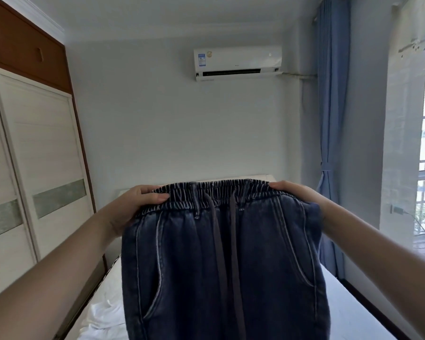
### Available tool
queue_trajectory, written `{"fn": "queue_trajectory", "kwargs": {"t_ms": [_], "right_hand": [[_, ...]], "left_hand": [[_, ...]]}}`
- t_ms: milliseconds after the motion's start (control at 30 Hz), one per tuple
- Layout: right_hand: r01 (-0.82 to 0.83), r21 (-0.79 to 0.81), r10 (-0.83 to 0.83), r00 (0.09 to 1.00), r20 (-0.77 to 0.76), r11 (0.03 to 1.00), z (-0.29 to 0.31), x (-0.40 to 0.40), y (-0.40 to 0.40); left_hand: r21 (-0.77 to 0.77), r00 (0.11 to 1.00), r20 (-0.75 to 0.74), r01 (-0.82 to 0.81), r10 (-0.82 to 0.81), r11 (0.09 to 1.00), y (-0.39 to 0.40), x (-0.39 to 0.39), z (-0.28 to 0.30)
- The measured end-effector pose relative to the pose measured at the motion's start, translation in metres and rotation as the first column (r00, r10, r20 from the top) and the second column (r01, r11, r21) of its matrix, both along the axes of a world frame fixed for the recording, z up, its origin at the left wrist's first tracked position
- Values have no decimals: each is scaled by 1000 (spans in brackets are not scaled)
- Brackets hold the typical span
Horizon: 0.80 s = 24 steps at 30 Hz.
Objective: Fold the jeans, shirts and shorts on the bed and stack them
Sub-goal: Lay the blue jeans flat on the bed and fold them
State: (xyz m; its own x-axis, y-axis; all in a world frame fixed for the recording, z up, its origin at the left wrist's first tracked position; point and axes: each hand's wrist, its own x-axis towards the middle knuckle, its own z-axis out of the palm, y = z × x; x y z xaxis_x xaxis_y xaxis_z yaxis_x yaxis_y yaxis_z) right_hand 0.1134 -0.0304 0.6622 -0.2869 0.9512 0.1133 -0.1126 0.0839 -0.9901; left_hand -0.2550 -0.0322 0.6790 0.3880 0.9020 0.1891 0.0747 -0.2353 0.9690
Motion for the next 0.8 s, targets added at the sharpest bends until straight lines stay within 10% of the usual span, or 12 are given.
{"fn": "queue_trajectory", "kwargs": {"t_ms": [500, 800], "right_hand": [[232, 512, -462, 798, 387, 827, 5, -74, -20], [258, 368, -339, 925, 173, 893, -22, -81, -27]], "left_hand": [[417, 891, -24, -404, 454, 814, -16, 92, -13], [36, 891, 200, -423, 408, 905, -10, 105, -35]]}}
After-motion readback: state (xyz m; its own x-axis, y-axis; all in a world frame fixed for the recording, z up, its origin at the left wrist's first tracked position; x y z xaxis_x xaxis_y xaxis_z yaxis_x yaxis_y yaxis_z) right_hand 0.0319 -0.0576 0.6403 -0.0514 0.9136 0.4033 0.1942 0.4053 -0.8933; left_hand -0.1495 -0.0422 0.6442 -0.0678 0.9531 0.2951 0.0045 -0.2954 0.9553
